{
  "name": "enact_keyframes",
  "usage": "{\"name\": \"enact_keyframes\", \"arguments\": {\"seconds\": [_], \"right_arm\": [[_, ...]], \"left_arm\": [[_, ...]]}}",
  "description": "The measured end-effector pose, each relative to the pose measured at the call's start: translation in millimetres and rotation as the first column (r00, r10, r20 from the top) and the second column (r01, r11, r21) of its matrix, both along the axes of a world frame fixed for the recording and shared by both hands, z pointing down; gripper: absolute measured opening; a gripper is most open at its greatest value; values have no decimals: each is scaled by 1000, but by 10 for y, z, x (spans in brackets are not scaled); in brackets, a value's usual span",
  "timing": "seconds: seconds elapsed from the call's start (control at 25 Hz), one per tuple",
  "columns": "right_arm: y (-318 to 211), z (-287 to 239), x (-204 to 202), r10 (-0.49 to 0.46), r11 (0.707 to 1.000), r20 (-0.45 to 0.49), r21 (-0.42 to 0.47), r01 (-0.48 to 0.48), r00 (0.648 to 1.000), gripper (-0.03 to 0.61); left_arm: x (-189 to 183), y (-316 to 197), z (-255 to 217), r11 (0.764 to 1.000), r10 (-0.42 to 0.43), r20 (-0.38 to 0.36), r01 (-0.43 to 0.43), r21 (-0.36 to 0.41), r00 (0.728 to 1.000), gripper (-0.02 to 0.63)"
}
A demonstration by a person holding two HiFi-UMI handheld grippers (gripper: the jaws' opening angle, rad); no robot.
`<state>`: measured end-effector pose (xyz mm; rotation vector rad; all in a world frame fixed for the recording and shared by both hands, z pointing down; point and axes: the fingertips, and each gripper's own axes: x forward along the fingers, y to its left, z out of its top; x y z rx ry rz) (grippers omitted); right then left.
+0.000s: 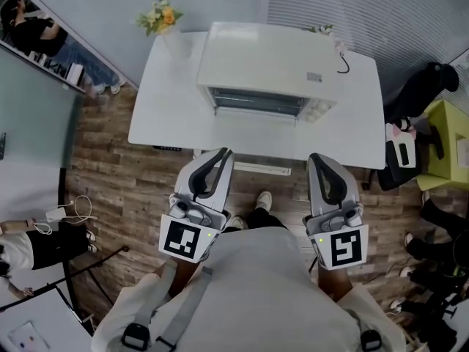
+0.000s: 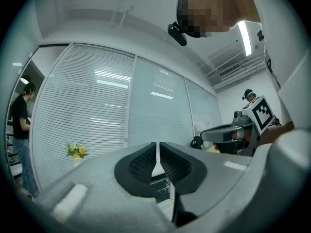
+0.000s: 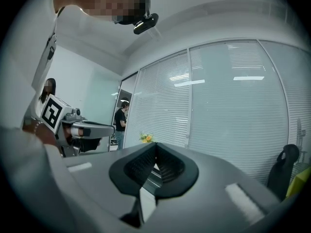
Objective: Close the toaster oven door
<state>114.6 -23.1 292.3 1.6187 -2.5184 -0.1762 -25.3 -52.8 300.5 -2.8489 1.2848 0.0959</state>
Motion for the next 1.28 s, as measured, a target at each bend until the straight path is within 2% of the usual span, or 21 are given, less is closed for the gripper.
{"name": "enact_keyframes", "arguments": {"seconds": [0.2, 0.6, 0.8, 1.28], "right_arm": [[-140, -14, 235, 1, 1000, 31, -9, -1, 1000, 5], [-403, 83, 563, -37, 999, 10, -6, 37, 999, 5], [-538, 44, 496, -33, 999, 63, -22, 35, 997, 5], [-810, 19, 249, -16, 1000, 15, -5, 16, 1000, 5]], "left_arm": [[233, -114, -10, 1000, -12, -1, 12, 1, 1000, 25], [510, -340, 41, 999, -49, 0, 49, -2, 999, 25], [491, -438, 61, 998, -58, 2, 58, -6, 998, 25], [192, -760, 61, 999, -38, -4, 38, -4, 999, 26]]}}
